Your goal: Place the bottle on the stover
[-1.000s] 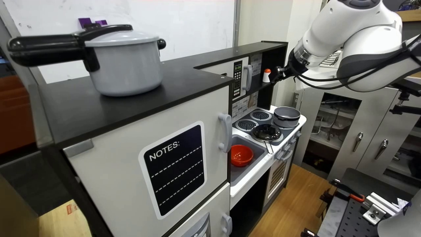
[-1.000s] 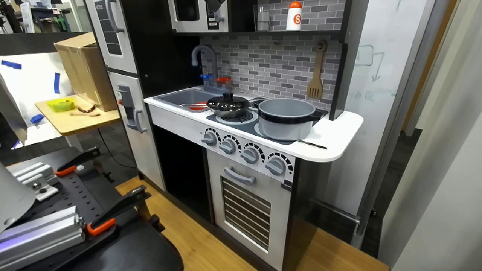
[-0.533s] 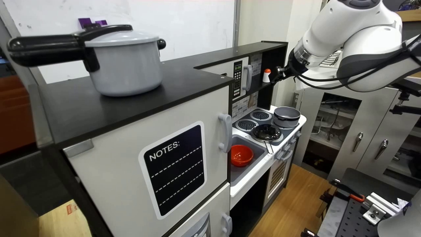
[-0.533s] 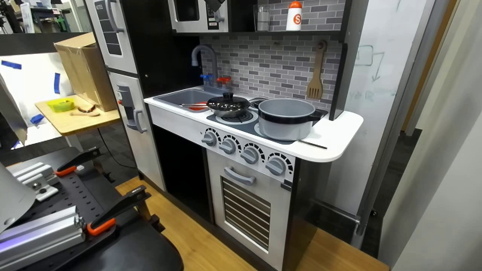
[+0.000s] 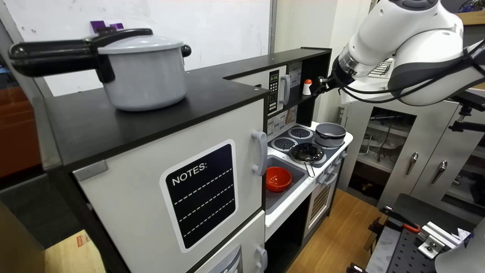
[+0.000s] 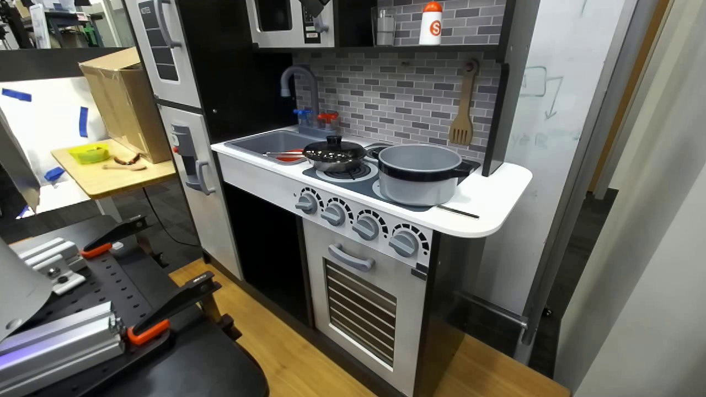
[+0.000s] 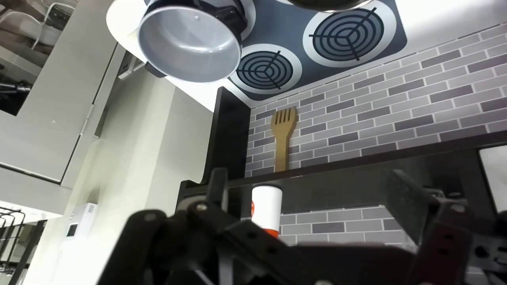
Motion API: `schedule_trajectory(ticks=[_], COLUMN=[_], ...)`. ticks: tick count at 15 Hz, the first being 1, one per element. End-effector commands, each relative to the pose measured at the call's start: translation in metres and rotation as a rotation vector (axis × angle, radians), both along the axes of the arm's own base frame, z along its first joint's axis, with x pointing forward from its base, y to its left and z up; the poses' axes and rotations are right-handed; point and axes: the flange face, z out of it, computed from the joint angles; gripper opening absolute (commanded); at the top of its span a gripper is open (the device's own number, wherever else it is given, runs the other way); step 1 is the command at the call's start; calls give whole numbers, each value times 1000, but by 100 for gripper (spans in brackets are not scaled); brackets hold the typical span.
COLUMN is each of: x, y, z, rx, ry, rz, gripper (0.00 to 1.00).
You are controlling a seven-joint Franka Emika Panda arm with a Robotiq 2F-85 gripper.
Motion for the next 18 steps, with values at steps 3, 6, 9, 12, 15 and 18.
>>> schedule_trajectory(ticks=[3, 6, 9, 12, 15, 18], x=[0, 0, 0, 0, 4, 8], y=[0, 0, 0, 0, -2, -12], z=[0, 0, 0, 0, 3, 8], rx=[0, 0, 0, 0, -19, -72], ry=[0, 0, 0, 0, -7, -23], rz=[0, 0, 0, 0, -10, -13], gripper=[100, 100, 100, 100, 100, 100])
